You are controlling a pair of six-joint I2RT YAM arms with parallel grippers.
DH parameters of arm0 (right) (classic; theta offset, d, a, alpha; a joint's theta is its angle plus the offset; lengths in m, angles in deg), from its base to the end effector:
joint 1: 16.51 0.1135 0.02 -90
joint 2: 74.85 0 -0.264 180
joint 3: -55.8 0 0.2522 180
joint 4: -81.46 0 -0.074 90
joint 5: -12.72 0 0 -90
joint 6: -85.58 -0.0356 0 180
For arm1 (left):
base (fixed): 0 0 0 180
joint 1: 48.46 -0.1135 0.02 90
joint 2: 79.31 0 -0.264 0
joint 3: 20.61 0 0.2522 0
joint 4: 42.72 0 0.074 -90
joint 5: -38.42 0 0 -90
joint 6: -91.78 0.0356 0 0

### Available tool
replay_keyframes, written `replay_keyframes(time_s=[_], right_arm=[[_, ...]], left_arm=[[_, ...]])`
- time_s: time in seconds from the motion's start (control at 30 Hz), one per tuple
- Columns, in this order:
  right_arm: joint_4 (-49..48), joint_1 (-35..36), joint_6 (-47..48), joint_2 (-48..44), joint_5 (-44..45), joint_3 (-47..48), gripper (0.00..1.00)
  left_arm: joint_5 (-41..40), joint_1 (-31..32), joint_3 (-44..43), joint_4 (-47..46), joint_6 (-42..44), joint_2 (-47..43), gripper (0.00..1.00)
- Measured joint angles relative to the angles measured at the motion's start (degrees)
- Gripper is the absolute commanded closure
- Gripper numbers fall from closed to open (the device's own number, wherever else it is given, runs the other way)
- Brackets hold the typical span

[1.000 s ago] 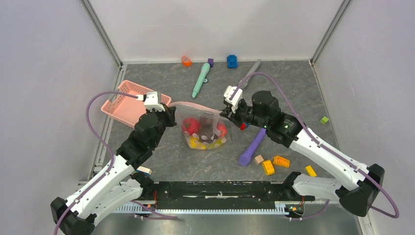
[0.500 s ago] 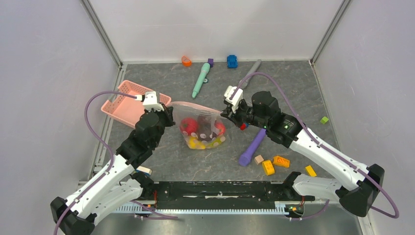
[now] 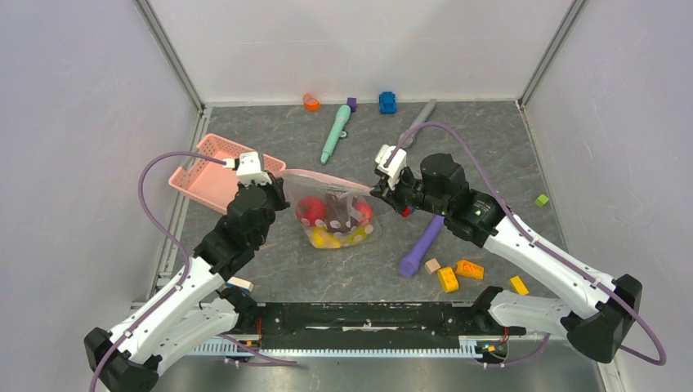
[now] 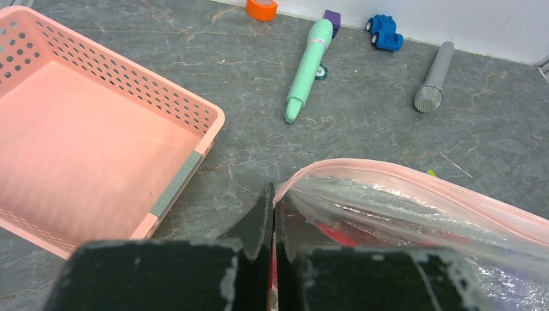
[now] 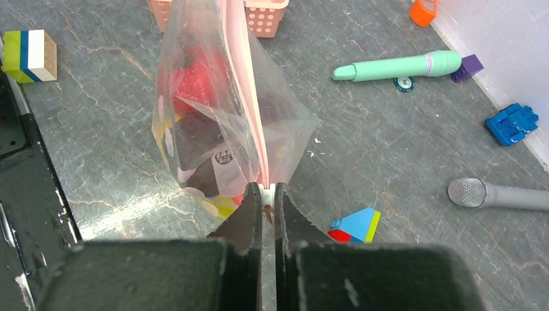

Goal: Place the food in the zip-top bag and seal the zipper
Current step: Zip the zipper food storage bag at the center of the board.

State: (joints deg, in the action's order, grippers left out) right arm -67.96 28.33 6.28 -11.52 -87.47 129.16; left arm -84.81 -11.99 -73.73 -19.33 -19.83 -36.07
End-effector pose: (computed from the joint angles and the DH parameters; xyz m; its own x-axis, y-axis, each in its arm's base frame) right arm 0.1742 0.1821 0.3551 -0.0939 -0.3511 -0.9316 -0.8436 0.5250 -0.1128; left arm 0.1540 -0.0895 0.3134 -0.2000 -0.2353 -0.9511 -0.0053 0.9710 -0.2391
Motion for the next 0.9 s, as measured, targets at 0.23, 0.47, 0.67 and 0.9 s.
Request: replay_keyframes(time_s=[0.23, 0.47, 0.67, 0.9], right_arm=[[0.28, -0.02, 0.0, -0.28, 0.24, -0.07, 1.0], [0.68, 0.0, 0.0, -1.42, 0.85, -0.37, 1.0], [1.01, 0.0, -0.04, -1.88, 1.7, -0.42, 1.0], [1.68, -0.15, -0.11, -2.01, 2.86, -0.42, 1.0]], left_arm=[[-0.76, 0.02, -0.2, 0.26, 0.0, 0.35, 0.98], [-0.72, 0.22, -0.46, 0.24, 0.02, 0.72, 0.98], [-0.68, 0.33, -0.9, 0.13, 0.02, 1.25, 0.98], [2.14, 0.22, -1.33, 0.57, 0.76, 1.42, 0.29]])
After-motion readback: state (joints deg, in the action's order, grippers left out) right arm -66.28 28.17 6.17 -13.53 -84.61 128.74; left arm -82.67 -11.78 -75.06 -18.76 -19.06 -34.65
